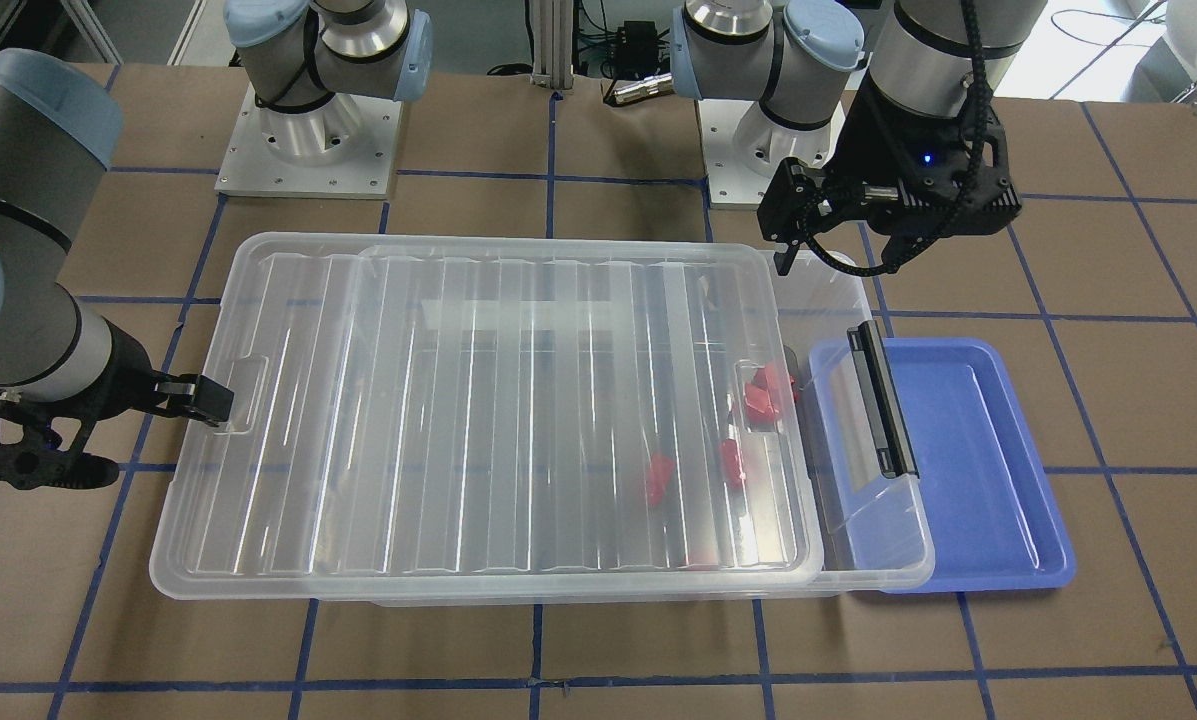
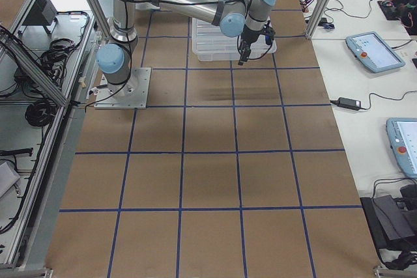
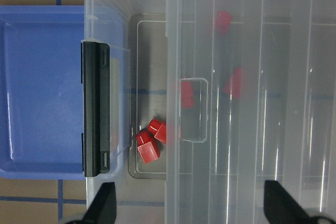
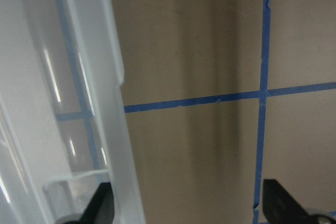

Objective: Place red block in blue tray from box

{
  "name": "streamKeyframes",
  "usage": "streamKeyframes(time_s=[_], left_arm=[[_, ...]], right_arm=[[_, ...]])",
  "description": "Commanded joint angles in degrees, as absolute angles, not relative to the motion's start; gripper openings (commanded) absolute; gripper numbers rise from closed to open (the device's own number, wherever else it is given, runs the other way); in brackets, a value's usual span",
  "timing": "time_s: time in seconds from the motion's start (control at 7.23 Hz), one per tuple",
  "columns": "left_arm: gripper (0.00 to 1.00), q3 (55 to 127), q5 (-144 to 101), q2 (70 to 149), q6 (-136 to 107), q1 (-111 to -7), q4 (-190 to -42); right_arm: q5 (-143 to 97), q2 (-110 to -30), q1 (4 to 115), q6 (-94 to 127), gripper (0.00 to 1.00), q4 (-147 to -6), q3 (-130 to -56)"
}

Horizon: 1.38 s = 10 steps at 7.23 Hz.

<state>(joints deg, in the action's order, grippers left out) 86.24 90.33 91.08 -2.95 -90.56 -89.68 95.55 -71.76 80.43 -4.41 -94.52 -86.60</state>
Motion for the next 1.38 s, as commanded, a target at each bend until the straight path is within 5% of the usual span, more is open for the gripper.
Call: streamKeyframes(time_s=[0.0, 1.25], left_arm=[[1.0, 86.7, 90.2, 91.2, -2.9, -90.7, -89.9], [1.0, 96.6, 87.9, 105.0, -14.8, -91.1, -69.3]], right_arm=[[95.8, -71.8, 76.8, -9.9, 1.0, -94.7, -86.6], [99.5, -71.7, 70.6, -21.4, 1.0, -95.8, -86.6]])
